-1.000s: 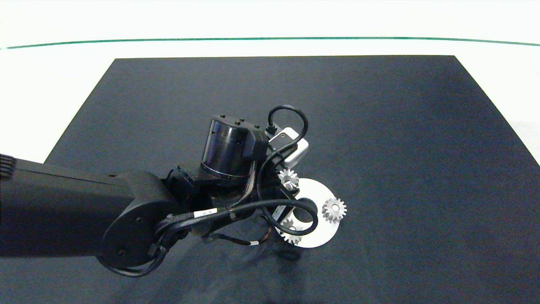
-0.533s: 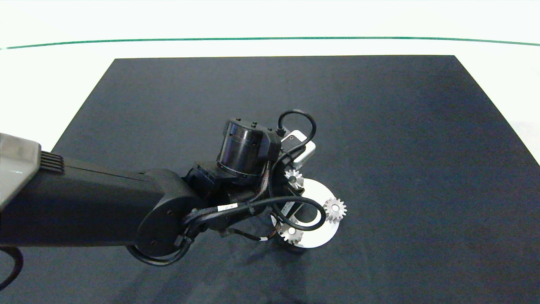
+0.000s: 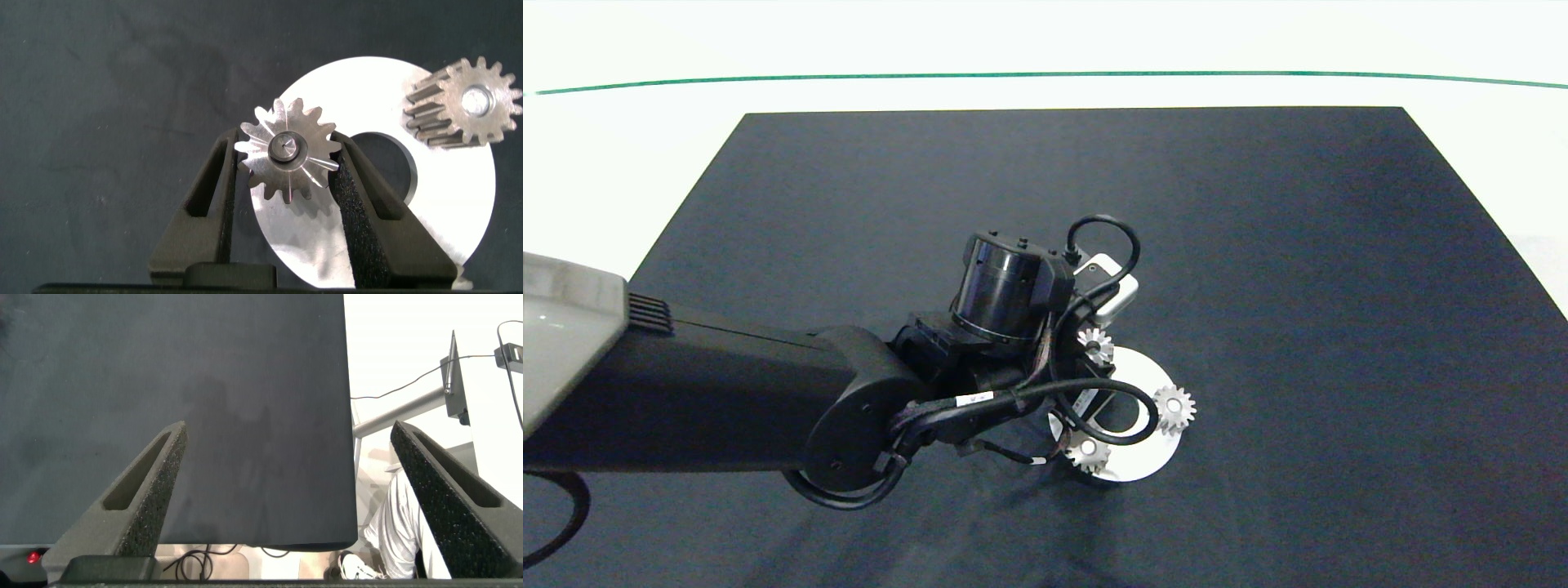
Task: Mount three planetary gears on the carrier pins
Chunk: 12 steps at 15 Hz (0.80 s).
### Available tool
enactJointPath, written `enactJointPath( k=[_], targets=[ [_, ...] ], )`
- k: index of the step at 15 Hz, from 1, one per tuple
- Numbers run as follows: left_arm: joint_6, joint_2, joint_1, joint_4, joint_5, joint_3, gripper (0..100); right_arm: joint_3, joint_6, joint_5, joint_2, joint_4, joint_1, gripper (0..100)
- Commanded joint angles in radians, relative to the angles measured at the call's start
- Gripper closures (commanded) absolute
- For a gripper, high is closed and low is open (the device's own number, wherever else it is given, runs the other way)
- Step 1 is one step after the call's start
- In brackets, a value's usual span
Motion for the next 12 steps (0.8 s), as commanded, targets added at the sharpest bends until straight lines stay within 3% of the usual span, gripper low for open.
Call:
enactJointPath(
  k=[1, 2, 10, 12],
  targets=[
    [0.002, 0.008, 0.0, -0.002, 0.001, 0.003, 87, -0.001, -0.001, -0.003, 0.002, 0.004, 0.001, 0],
    [0.002, 0.007, 0.0, -0.002, 0.001, 0.006, 0, -0.001, -0.001, -0.003, 0.002, 0.004, 0.001, 0],
    [0.002, -0.015, 0.001, -0.001, 0.001, 0.009, 0, -0.011, -0.001, -0.003, 0.005, 0.004, -0.001, 0],
    [0.001, -0.096, 0.009, 0.105, 0.001, 0.006, 0, -0.016, -0.001, -0.003, 0.008, 0.002, 0.001, 0]
  ],
)
